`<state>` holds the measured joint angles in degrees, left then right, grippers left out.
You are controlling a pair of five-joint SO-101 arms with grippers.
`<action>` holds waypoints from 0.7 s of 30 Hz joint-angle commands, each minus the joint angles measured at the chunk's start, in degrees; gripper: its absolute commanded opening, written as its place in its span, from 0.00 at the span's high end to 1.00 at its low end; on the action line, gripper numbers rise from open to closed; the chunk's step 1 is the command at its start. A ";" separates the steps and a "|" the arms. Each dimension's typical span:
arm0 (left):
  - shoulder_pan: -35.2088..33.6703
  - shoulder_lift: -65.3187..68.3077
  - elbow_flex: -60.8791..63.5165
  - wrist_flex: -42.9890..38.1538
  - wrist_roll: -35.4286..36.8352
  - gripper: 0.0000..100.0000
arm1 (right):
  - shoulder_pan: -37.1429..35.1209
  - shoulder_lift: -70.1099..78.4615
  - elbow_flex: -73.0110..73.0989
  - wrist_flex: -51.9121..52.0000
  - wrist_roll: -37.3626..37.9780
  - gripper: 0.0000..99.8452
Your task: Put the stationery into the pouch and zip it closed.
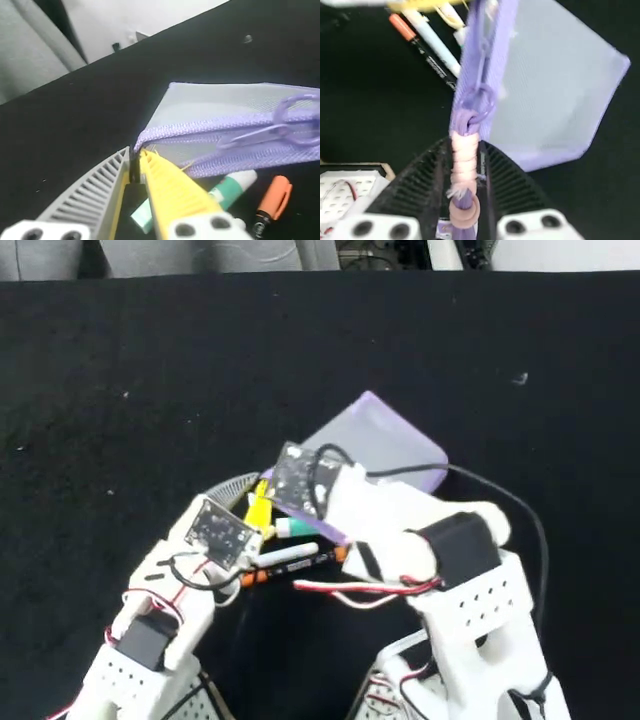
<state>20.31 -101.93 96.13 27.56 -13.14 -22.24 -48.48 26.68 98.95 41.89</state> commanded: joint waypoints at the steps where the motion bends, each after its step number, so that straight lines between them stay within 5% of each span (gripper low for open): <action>1: -4.00 -0.79 0.92 -1.41 -2.29 0.97 | 6.77 -1.71 -2.77 2.11 2.55 0.99; 21: -8.57 -0.79 1.10 -3.08 -4.57 0.97 | 31.30 -1.71 -5.14 1.93 12.40 0.99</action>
<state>14.24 -101.93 96.13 26.15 -17.10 4.75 -48.48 26.59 98.95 53.58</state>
